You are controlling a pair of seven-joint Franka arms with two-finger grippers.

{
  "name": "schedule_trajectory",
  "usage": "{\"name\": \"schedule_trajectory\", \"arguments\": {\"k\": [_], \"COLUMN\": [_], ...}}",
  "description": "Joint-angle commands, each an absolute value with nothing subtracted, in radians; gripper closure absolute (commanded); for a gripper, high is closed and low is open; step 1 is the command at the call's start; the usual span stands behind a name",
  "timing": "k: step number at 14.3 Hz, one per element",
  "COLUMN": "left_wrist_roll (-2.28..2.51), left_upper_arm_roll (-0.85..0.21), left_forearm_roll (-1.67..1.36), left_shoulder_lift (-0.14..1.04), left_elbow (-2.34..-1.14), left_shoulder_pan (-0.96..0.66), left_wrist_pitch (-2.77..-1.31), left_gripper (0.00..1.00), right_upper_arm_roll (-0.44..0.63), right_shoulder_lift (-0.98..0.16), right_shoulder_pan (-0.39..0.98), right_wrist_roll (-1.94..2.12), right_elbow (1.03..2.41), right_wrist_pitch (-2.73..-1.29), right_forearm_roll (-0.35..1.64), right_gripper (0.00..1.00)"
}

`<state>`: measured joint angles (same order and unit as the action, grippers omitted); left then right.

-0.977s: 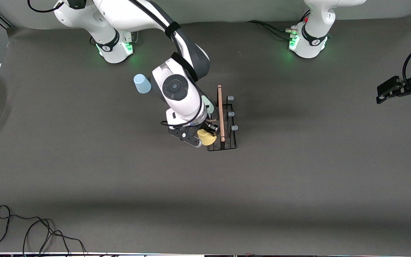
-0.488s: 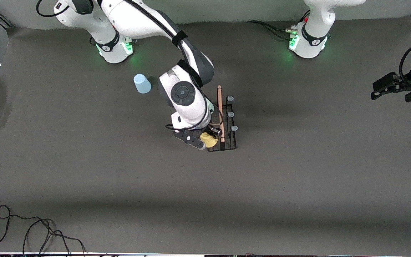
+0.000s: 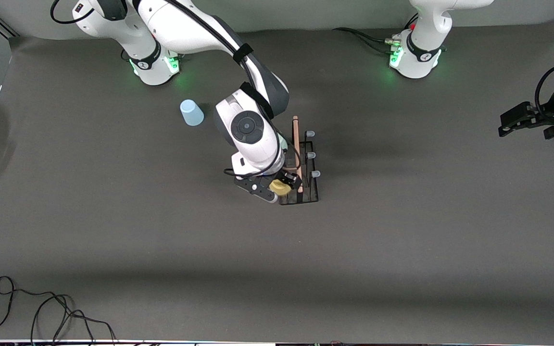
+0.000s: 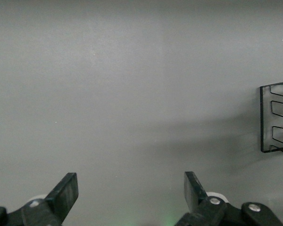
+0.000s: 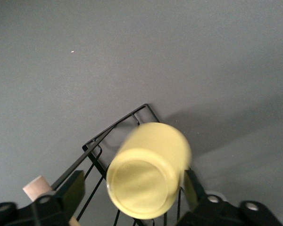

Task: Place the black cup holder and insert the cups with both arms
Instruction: 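Open the right gripper and release the yellow cup on the peg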

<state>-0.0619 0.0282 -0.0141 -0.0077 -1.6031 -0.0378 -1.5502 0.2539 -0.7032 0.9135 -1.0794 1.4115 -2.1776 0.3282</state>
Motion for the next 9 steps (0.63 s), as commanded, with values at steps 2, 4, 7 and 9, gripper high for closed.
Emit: {"name": "schedule_trajectory", "arguments": {"k": [2,4,7,9], "left_wrist_roll": [-0.045,-0.044,-0.046,-0.046], "left_upper_arm_roll": [0.025,0.025,0.026,0.026], "left_forearm_roll": [0.006,0.006,0.006,0.006], "left_shoulder_lift": [-0.014,-0.015,-0.012,-0.012], "left_elbow": [-1.606,-1.608,-1.608,-1.608], "left_shoulder_pan": [-0.043,-0.043,-0.041,-0.040], "left_wrist_pitch": [-1.537,-1.537,-1.539,-1.546], "left_gripper": [0.00,0.00,0.00,0.00], "right_upper_arm_roll": [0.270,0.278,0.282,0.285], "right_shoulder_lift": [-0.693,-0.631,-0.494,-0.398], "right_shoulder_pan": [0.914,0.894,0.812,0.731], "right_wrist_roll": [-1.091,-1.051,-0.904,-0.746], "right_elbow": [1.384,1.376,1.373,1.373], "right_wrist_pitch": [-2.162,-2.055,-1.828,-1.642], "right_forearm_roll": [0.319,0.299,0.273,0.273], "right_gripper": [0.01,0.01,0.01,0.00]}}
